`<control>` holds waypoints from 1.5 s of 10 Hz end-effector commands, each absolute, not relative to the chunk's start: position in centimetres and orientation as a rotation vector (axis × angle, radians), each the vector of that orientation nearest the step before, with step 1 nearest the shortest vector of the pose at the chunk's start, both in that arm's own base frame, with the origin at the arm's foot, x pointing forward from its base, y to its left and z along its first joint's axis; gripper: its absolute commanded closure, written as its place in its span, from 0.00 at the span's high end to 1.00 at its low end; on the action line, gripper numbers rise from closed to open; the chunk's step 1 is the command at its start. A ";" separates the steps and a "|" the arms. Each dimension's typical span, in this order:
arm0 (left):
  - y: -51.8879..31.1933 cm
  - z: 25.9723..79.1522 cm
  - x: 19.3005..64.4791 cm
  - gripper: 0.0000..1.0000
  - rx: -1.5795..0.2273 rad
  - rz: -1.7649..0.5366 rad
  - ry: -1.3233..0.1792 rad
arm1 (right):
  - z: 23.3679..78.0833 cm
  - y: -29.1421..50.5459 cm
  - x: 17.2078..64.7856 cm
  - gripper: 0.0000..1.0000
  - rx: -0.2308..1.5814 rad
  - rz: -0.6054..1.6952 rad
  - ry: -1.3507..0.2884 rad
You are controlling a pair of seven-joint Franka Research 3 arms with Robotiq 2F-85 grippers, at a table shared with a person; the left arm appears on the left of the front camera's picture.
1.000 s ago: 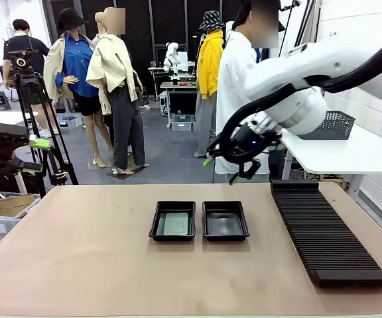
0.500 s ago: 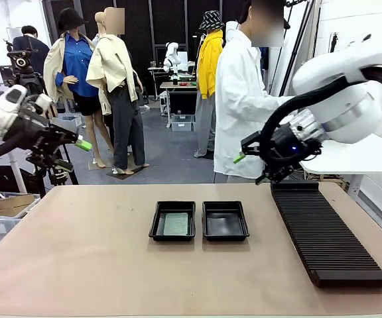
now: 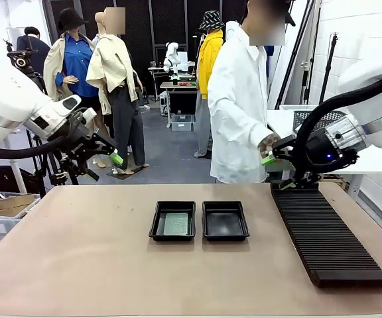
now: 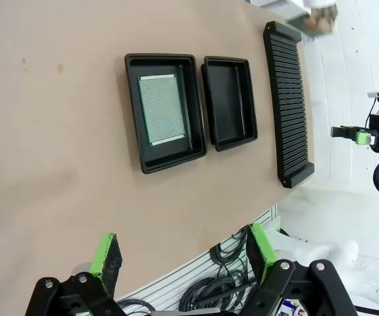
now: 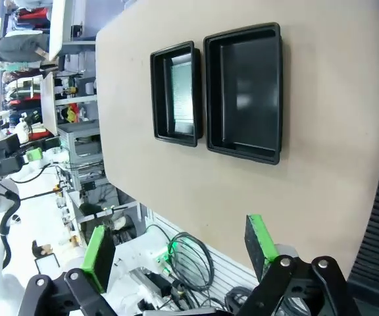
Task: Inspect and transfer BCBs to ESD trays.
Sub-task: Pick up the ESD tray and place it on the left side of the table.
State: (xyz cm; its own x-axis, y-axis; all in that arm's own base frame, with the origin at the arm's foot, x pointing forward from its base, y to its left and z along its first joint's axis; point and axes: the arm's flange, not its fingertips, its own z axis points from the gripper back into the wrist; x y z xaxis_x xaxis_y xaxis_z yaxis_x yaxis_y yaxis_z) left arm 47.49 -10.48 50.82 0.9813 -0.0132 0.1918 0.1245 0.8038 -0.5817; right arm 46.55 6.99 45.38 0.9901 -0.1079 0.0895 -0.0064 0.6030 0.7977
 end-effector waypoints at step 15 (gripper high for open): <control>-11.5 50.3 49.3 1.00 -0.607 -0.066 -0.135 | 43.9 1.5 35.7 1.00 0.821 -0.190 -0.120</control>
